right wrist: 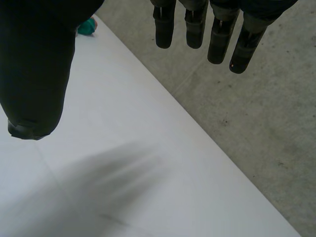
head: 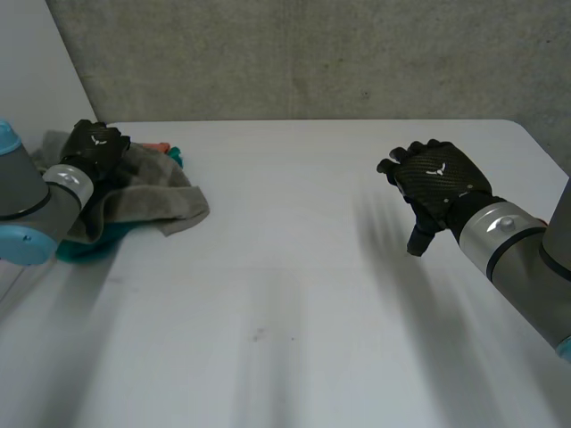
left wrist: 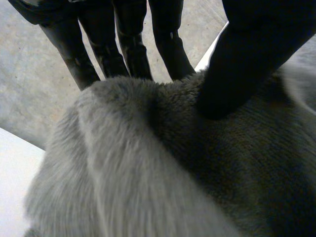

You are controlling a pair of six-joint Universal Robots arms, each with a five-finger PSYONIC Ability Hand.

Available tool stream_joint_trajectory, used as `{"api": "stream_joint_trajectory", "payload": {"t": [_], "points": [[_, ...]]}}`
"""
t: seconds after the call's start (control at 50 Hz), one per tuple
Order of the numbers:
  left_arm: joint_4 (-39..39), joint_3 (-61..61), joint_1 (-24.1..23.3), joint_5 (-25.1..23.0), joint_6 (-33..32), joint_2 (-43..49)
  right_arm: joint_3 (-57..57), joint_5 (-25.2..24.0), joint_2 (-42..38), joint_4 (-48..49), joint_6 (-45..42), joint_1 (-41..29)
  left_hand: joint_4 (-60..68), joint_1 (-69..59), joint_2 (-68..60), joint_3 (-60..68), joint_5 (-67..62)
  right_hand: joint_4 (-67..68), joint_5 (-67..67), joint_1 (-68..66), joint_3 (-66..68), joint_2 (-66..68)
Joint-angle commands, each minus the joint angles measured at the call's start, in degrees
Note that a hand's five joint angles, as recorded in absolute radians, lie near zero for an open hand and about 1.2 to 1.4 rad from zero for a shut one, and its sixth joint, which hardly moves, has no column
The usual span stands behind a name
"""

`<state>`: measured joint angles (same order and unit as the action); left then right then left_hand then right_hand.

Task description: Fold the laundry.

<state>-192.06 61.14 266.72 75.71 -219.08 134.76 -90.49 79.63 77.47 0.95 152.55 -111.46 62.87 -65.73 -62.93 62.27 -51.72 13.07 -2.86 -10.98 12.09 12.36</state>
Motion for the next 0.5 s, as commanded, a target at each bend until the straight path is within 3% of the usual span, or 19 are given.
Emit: {"api": "stream_joint_trajectory", "payload": {"t": [0.02,0.1,0.18,0.28,0.36,0.48,0.5], "points": [[-0.42,1.79,-3.65,5.14,0.93,-6.51,-0.12,0.08,0.05,-0.07,-0.15,0.01,17.13,-14.27,-17.07,17.73,-18.28,-3.07,2.86,0.98,-2.09,-2.36],[-0.86,5.39,-8.22,6.47,6.46,-14.77,0.23,0.26,0.14,-0.07,-0.15,0.01,17.13,-14.27,-17.07,17.73,-18.28,-3.07,2.86,0.98,-2.09,-2.36],[-0.24,9.87,-12.44,6.55,15.77,-23.21,0.4,0.52,0.32,-0.16,-0.06,0.1,17.13,-14.27,-17.07,17.73,-18.28,-3.07,2.86,0.98,-2.09,-2.36],[0.55,17.16,-21.56,4.81,31.13,-34.1,0.58,0.61,0.84,-0.24,-0.06,0.28,17.13,-14.27,-17.07,17.73,-18.28,-3.07,2.86,0.98,-2.09,-2.36],[2.3,21.64,-27.28,1.21,39.67,-36.93,0.84,0.7,1.11,-0.24,-0.15,0.89,17.13,-14.27,-17.07,17.73,-18.28,-3.07,2.86,0.98,-2.09,-2.36],[2.04,26.58,-31.87,-0.83,42.86,-31.94,0.84,0.78,1.46,-0.25,-0.06,2.04,17.13,-14.27,-17.07,17.73,-18.28,-3.07,2.86,0.98,-2.09,-2.36],[1.96,26.49,-32.57,-0.39,43.03,-28.53,0.84,0.79,1.46,-0.24,-0.06,2.04,1.83,1.03,-1.78,2.43,-2.98,-3.07,2.86,0.98,-2.09,-2.36]]}}
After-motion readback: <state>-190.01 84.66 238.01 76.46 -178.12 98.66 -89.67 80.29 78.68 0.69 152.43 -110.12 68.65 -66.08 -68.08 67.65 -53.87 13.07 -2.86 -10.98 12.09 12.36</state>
